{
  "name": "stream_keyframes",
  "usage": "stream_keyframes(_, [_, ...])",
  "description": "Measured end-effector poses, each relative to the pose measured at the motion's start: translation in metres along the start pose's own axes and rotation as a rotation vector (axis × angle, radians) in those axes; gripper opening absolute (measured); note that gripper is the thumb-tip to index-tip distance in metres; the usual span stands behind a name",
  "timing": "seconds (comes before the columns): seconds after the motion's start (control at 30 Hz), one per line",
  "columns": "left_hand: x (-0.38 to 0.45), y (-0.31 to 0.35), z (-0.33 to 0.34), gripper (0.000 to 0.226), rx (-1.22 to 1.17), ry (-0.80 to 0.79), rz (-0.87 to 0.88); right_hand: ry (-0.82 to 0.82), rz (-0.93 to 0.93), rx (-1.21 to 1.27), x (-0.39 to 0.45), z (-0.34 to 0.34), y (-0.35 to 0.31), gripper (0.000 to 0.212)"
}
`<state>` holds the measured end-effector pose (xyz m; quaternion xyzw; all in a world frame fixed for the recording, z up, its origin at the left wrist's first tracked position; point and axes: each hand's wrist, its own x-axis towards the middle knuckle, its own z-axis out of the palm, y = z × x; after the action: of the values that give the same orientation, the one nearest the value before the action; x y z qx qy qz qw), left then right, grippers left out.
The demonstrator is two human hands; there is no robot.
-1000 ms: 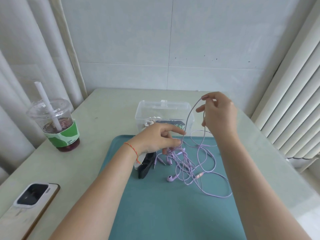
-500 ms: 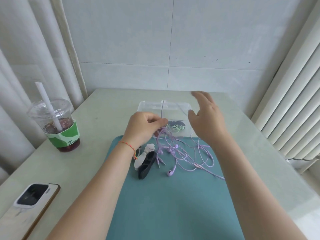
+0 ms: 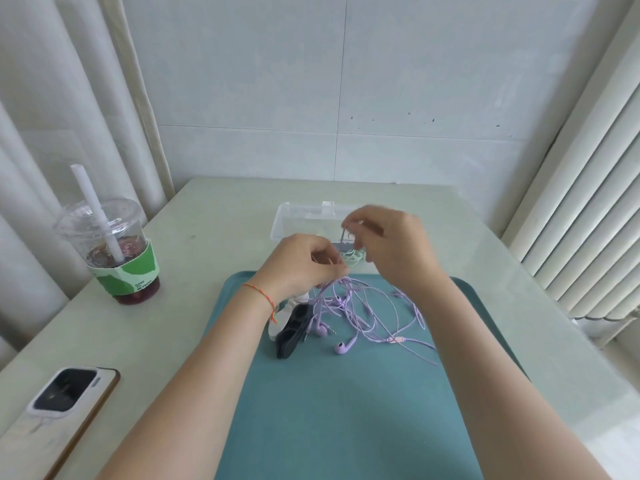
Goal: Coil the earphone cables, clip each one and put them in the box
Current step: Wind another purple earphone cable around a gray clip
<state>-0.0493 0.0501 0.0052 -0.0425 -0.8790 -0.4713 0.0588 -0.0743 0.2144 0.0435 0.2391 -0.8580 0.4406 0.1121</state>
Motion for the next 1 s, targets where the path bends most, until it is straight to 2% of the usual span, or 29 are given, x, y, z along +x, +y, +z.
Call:
stream_keyframes(0.1, [0.000,-0.001,-0.002,0.019,0.103,-0.067,-0.066,0.205,0.059,0.264,0.000,-0.003,-0.007,0.012])
stream_keyframes(0.2, [-0.002,-0.003,-0.004,0.037,0.307,-0.163,-0.132,0.332,0.101,0.368,-0.001,-0.006,-0.010,0.013])
stream_keyframes(0.27, [-0.004,-0.002,-0.006,0.057,0.338,-0.203,-0.124,0.337,0.119,0.353,-0.001,-0.008,-0.009,0.014])
stream_keyframes(0.33, [-0.005,0.002,-0.007,0.072,0.227,-0.181,-0.040,0.268,0.129,0.295,-0.001,-0.009,-0.008,0.017])
stream_keyframes(0.37, [-0.004,0.004,-0.006,0.066,0.145,-0.157,0.012,0.229,0.135,0.268,-0.001,-0.009,-0.007,0.019])
stream_keyframes(0.43, [-0.003,0.008,-0.003,0.033,-0.047,-0.101,0.080,0.178,0.140,0.235,-0.001,-0.007,-0.006,0.021])
stream_keyframes(0.5, [-0.003,0.009,-0.002,0.012,-0.176,-0.068,0.066,0.210,0.130,0.239,-0.001,-0.006,-0.006,0.020])
stream_keyframes(0.57, [-0.003,0.005,-0.002,0.011,-0.158,-0.045,0.038,0.364,0.120,0.294,0.000,-0.007,-0.005,0.020])
stream_keyframes(0.63, [-0.001,0.000,-0.005,0.007,-0.042,-0.011,0.006,0.538,0.130,0.372,0.001,-0.011,-0.001,0.020])
stream_keyframes(0.7, [0.000,-0.003,-0.006,0.011,0.081,0.005,-0.020,0.597,0.145,0.379,0.003,-0.012,0.003,0.021])
stream_keyframes(0.77, [0.000,-0.005,-0.007,0.014,0.119,0.018,-0.039,0.492,0.161,0.176,0.004,-0.009,0.007,0.023])
stream_keyframes(0.9, [0.001,-0.008,-0.008,0.016,0.092,0.088,-0.068,0.089,0.229,-0.469,-0.002,0.002,0.009,0.031])
stream_keyframes(1.0, [0.002,-0.007,-0.006,0.017,0.135,0.128,-0.088,0.022,0.143,-0.556,-0.006,0.007,-0.001,0.059])
